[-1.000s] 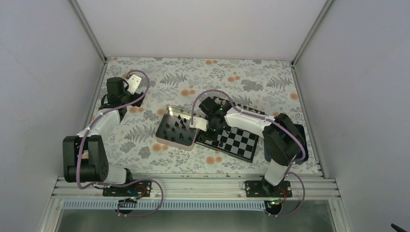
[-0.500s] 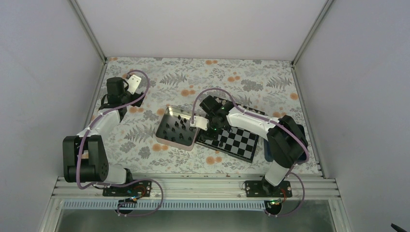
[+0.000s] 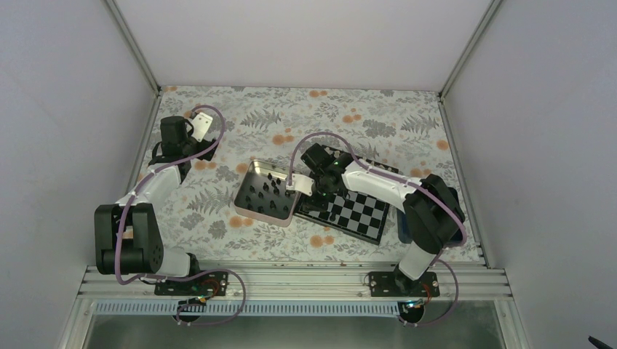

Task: Set up the chess pieces on the board
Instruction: Place the chess piece on the chessboard.

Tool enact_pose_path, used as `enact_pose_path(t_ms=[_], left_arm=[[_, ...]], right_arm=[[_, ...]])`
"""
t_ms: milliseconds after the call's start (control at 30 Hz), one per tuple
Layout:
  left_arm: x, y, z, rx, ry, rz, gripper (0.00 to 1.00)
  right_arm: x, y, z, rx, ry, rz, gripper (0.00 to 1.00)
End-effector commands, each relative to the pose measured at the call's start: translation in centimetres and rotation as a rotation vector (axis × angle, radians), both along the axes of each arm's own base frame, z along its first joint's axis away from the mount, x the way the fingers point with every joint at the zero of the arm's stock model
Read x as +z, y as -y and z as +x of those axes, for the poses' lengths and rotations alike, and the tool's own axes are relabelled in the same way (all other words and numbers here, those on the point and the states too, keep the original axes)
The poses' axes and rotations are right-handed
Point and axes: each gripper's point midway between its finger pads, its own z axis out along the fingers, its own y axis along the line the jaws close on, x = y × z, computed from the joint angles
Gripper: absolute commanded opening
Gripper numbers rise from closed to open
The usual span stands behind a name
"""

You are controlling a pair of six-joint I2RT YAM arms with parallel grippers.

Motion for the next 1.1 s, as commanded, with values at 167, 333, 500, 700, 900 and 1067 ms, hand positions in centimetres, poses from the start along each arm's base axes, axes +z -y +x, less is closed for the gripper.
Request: enact_pose_path(t_ms=[167, 333, 500, 700, 900, 1067], left_arm=[[0.0, -0.1, 0.1, -0.011, 0.008, -0.009, 1.0], [-0.2, 0.0, 0.2, -0.013, 0.004, -0.011, 1.0], [-0.4, 0.0, 0.2, -0.016, 0.0, -0.013, 1.0], [-0.5, 0.1, 0.1, -0.018, -0.003, -0.015, 1.0], [-0.4, 0.0, 0.1, -0.016, 0.002, -0.012, 1.0], [-0.4, -0.2, 0.1, -0.012, 0.001, -0.012, 1.0]], right_arm=[[-1.6, -0.5, 0.1, 0.013, 0.007, -0.007, 0.36], [-2.1, -0.3, 0.2, 0.012, 0.011, -0.022, 0.36], [-2.9, 0.2, 0.3, 0.008, 0.017, -0.043, 0.35], [-3.3, 0.3, 0.5, 0.005, 0.018, -0.049, 0.24], [-2.6, -0.3, 0.6, 0.007, 0.014, -0.024, 0.16], [-1.7, -0.9, 0.5, 0.017, 0.011, 0.006, 0.12]])
